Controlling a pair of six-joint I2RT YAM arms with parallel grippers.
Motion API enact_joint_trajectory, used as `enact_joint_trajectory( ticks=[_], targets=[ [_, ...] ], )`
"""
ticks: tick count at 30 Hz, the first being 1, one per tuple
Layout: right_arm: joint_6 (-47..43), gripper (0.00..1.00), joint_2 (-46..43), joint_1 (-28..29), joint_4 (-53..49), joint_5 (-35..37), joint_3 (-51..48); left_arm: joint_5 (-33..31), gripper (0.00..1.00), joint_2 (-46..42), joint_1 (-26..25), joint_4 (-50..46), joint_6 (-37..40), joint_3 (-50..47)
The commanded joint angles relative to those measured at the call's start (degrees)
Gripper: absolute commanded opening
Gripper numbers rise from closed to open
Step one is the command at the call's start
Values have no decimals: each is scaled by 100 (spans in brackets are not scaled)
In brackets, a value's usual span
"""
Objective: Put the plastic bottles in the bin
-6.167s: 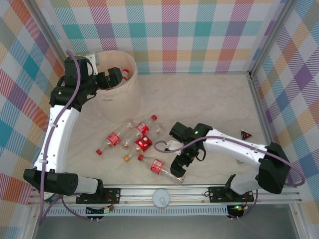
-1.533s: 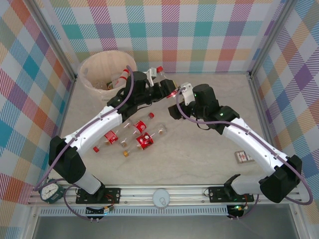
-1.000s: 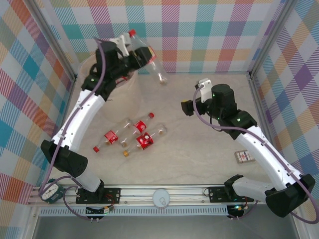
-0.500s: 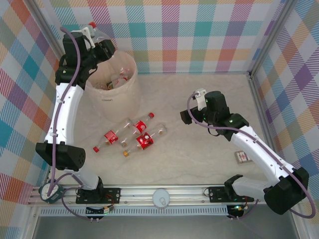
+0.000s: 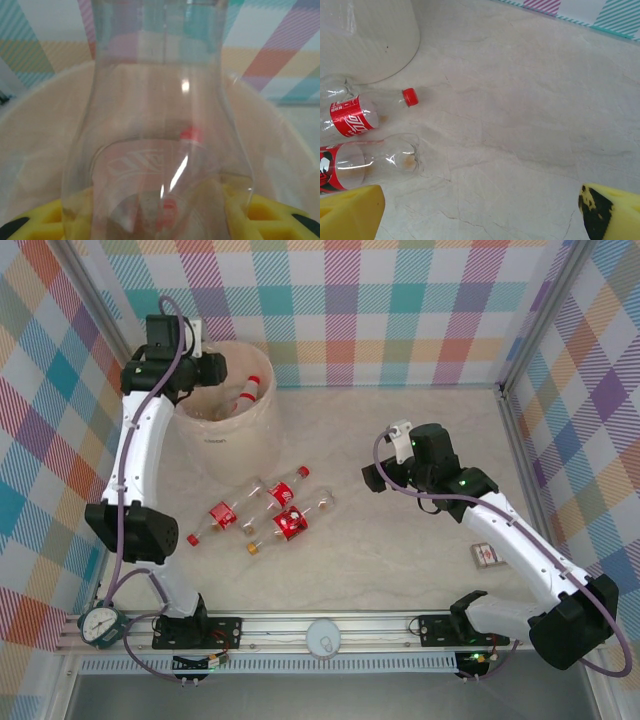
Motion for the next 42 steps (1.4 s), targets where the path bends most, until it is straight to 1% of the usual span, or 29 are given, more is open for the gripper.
enact_joint_trajectory(
  ticks=[1,6,16,22,30,33,35,40,41,42],
  targets=[
    [-103,99,-16,-13,-101,54,60,140,30,139,27,-358,518,29],
    [-72,99,-25,-10,-91,59,-4,517,30,375,19,-452,513,-80],
    [-85,99,60,-8,-102,11,32,732,28,729,-10,-290,352,-637],
    [-46,99,103,-6,-98,-69,13,835,29,891,-112,-20,242,-916],
    [-59,99,54,-4,-115,-24,0,1280,30,1154,-365,652,26,-1033],
    [-53,99,49,-3,-131,-16,-9,1381,32,1349,-522,757,-7,-924],
    [-49,99,32,-5,-153,-16,-9,1472,35,1464,-602,814,-66,-847],
    [-82,99,51,-7,-228,-23,9,1493,39,1465,-687,910,-133,-814],
    [-93,99,63,-1,-213,-33,10,1527,41,1449,-699,926,-141,-800],
    [-118,99,82,-7,-200,-58,13,1552,45,1429,-710,910,-139,-768]
  ],
)
